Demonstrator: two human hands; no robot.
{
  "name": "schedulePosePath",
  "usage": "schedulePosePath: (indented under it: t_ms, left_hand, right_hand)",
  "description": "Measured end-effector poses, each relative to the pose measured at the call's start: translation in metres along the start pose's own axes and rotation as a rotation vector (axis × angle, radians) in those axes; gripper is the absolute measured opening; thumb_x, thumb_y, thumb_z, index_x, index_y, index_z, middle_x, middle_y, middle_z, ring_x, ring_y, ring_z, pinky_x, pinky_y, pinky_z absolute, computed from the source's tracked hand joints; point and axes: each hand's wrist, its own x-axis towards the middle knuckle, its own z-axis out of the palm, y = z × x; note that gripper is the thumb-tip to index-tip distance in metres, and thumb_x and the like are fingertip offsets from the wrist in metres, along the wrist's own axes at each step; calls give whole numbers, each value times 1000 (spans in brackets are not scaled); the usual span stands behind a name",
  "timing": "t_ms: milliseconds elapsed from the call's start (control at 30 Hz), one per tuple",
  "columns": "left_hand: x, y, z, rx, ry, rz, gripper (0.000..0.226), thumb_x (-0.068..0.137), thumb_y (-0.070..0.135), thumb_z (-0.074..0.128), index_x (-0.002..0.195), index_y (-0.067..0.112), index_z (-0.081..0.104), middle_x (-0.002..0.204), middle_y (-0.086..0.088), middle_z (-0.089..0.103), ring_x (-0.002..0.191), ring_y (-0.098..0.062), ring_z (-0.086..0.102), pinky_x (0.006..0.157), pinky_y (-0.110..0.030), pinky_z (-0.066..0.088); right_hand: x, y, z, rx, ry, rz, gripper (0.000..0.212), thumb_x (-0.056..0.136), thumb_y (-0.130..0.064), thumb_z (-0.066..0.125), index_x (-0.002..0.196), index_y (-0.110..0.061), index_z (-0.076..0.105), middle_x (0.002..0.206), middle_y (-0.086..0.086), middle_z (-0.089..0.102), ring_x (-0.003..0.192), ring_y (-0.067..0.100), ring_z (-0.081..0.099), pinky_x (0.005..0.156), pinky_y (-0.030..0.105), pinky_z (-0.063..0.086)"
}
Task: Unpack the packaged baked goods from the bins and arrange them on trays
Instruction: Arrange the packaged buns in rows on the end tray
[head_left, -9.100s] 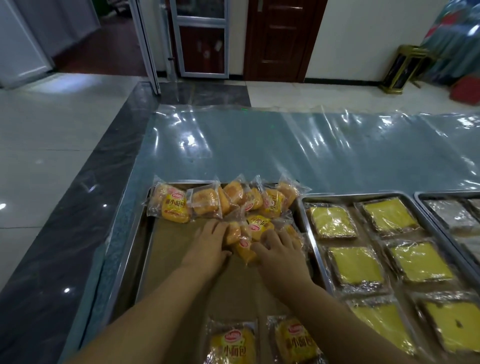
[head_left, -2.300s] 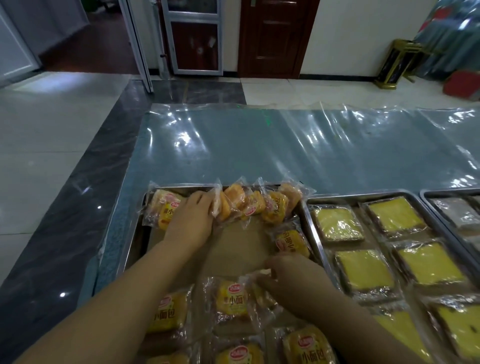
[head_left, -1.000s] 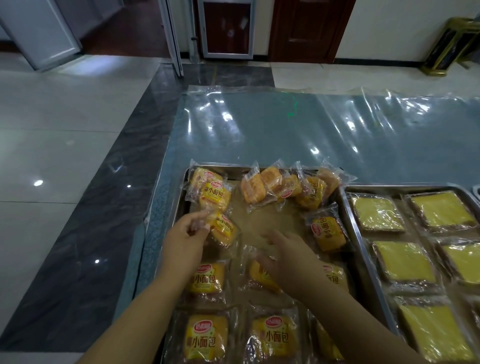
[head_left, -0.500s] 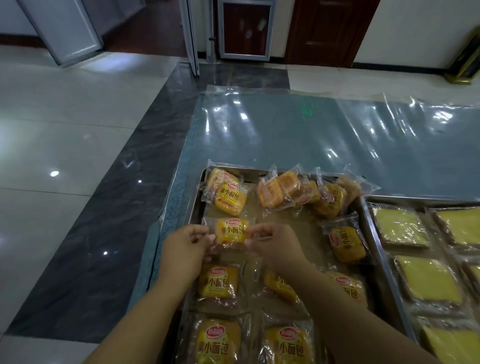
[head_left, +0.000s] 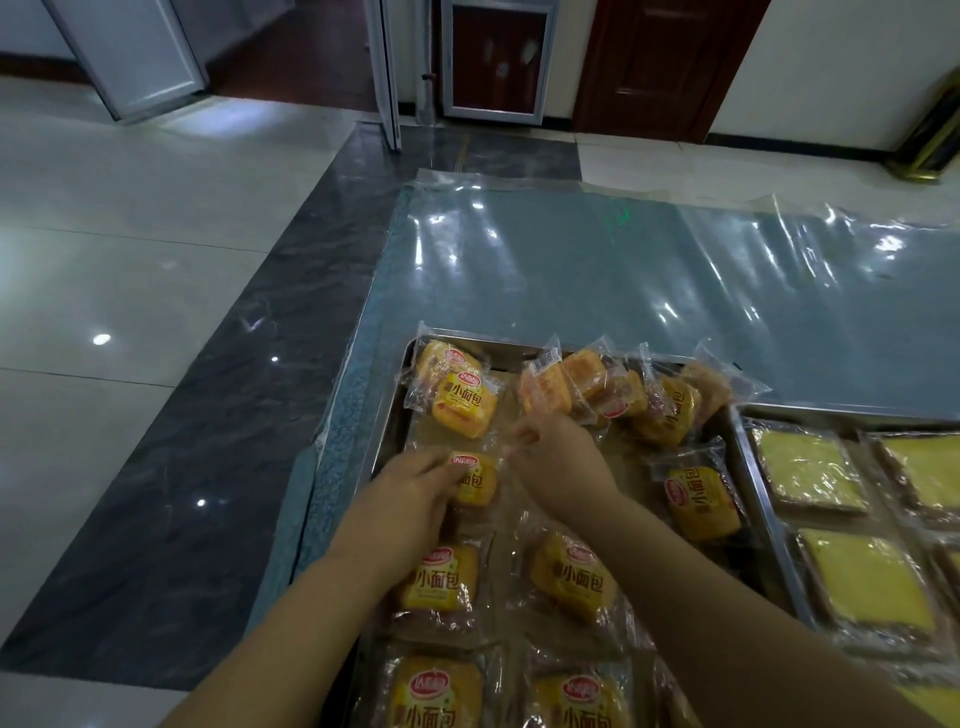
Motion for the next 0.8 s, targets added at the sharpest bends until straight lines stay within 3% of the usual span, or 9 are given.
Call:
schedulePosePath:
  t_ms: [67,200,400,467,533,633,700,800]
  left_hand:
    - [1,-4,3,34,-81,13,33,94,24,49,126,22,57,137,3,49,121,-21,48,96,-37,46]
    - [1,-6,4,69,-67,43,33,91,19,54,124,16,59,132,-3,53,116,-25,51,93,-39,48]
    - [-1,-8,4,64,-50,37,39,93,37,48,129,22,52,134,4,47,121,-16,41,97,-28,40]
    - [-2,-8,4,70,-51,39,41,93,40,47,130,22,50,134,3,45,122,-16,39,98,-28,39]
    - [-3,-8,5,89,-47,45,42,93,40,48,130,21,51,133,2,47,122,-18,39,100,-29,38]
    - [-4,-8,6,111,-24,61,41,90,38,55,125,16,56,127,-2,53,122,-23,41,102,-32,37]
    - [-3,-6,5,104,-12,55,39,88,37,58,120,15,60,123,-2,56,119,-24,43,101,-34,38]
    - [-1,-4,6,90,-12,34,39,88,40,57,119,18,60,123,1,55,118,-22,43,100,-31,37]
  right_hand:
    - [15,-5,-3,4,10,-36,29,90,-20,55,117,-12,56,117,8,59,103,23,57,87,34,48]
    - [43,-20,1,-166,-33,-112,54,90,-31,58,138,-14,38,138,8,45,125,25,44,100,38,40]
    - [73,-30,13,-271,-159,-13,65,87,-43,60,136,-9,35,135,15,42,122,29,44,97,39,43]
    - [74,-31,18,-287,-131,8,69,83,-45,64,136,-9,37,138,15,36,121,30,45,97,40,43]
    - [70,-33,18,-253,-15,-15,60,82,-43,66,129,-14,44,133,11,37,111,27,51,89,36,46]
    - [60,-30,7,-203,154,-117,29,88,-34,61,113,-20,54,118,3,48,96,20,54,77,30,44]
    - [51,-23,-5,-125,185,-144,13,91,-31,58,101,-24,58,101,-4,58,83,12,55,70,26,47]
    - [35,-5,-27,-10,189,-125,10,89,-35,59,97,-29,59,81,-16,55,73,0,51,57,16,38]
